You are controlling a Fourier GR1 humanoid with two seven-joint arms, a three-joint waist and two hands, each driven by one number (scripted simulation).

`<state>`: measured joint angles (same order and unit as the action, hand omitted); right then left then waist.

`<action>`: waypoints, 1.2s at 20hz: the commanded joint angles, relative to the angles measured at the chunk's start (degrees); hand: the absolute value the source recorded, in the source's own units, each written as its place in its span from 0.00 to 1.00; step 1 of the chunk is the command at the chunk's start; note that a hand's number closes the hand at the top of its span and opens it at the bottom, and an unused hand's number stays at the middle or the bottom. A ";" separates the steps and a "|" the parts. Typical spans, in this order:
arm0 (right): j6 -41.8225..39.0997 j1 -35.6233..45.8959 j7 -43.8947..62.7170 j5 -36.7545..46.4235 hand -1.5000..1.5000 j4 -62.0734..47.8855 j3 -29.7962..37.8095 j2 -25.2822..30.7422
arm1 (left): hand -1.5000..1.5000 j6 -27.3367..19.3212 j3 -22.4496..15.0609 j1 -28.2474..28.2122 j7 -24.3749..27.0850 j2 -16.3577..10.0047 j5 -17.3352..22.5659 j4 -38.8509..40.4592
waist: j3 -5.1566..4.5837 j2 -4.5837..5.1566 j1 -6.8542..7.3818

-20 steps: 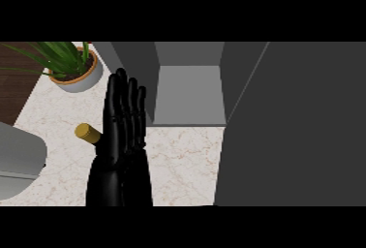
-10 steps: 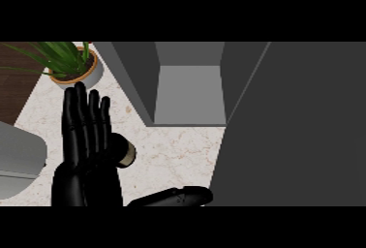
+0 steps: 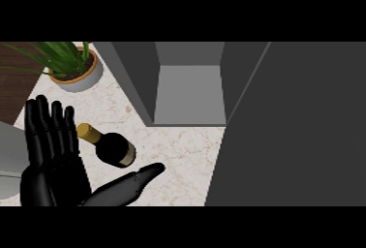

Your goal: Pick up the wine, place it into the cabinet and close the cabinet

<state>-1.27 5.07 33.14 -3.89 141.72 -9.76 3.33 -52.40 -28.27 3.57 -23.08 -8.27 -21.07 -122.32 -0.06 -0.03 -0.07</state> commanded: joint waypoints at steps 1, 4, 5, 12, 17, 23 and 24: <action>1.55 -0.59 1.61 4.15 0.00 3.01 -5.18 -1.69 | 0.00 0.72 4.87 -2.90 8.77 -1.49 9.48 3.82 | -0.04 0.04 -0.08; -1.34 -3.54 1.68 -3.13 0.00 6.13 1.50 1.00 | 0.00 1.76 3.58 -8.83 12.30 -0.82 10.33 2.23 | 0.02 -0.03 0.00; -1.02 -2.33 -0.10 -1.77 0.00 3.83 1.04 0.24 | 0.00 5.31 9.61 -7.87 12.68 -3.75 16.59 2.24 | 0.00 0.02 0.05; -2.48 -7.04 -3.61 0.39 0.00 3.35 -1.64 -1.31 | 0.00 13.70 16.22 -11.45 27.27 0.39 28.69 14.64 | 0.01 0.00 -0.12; -1.23 -1.49 1.85 -3.44 0.00 4.84 2.34 -0.37 | 0.00 20.08 18.20 -14.03 36.82 2.46 32.26 23.42 | 0.00 0.00 -0.07; 0.74 0.79 5.00 1.48 0.00 4.80 -2.52 -2.19 | 0.00 24.29 21.93 -12.46 38.25 2.61 34.02 29.28 | 0.03 -0.04 0.06; -0.82 3.69 3.77 -3.58 0.00 1.21 3.73 -0.25 | 0.00 23.67 22.58 -10.71 38.69 4.16 34.16 31.86 | 0.04 0.02 0.09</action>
<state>-2.01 6.94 35.07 -3.58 141.68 -8.06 2.60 -29.78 -6.57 -8.24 13.69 -5.96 12.81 -94.98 -0.04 -0.03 -0.04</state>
